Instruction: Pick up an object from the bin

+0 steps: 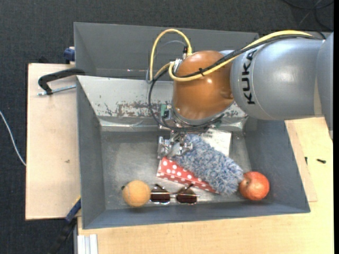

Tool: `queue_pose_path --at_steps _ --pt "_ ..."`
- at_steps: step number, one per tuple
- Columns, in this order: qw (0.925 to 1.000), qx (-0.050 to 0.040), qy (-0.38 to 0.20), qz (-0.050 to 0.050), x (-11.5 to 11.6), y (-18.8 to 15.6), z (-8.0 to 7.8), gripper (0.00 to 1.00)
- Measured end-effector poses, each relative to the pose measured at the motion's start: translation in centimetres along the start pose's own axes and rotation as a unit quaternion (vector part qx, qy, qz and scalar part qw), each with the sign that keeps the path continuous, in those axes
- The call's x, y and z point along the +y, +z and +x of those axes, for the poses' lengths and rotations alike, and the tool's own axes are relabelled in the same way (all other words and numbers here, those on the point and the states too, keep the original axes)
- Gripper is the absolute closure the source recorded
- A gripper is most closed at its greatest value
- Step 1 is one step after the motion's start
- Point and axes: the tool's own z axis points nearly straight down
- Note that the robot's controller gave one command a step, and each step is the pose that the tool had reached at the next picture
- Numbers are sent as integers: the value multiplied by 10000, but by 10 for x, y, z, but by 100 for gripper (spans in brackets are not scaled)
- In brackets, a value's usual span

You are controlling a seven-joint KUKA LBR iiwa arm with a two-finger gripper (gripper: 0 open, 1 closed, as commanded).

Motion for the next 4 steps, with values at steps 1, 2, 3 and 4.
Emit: queue_pose_path --at_steps 1,2,3,4 --pt "10000 -16 -10 39 0 -9 0 100" --pt "10000 -14 1 55 -2 -14 0 100" --pt "10000 -7 6 45 -1 -18 1 100" --pt "10000 4 6 14 0 -26 1 100"
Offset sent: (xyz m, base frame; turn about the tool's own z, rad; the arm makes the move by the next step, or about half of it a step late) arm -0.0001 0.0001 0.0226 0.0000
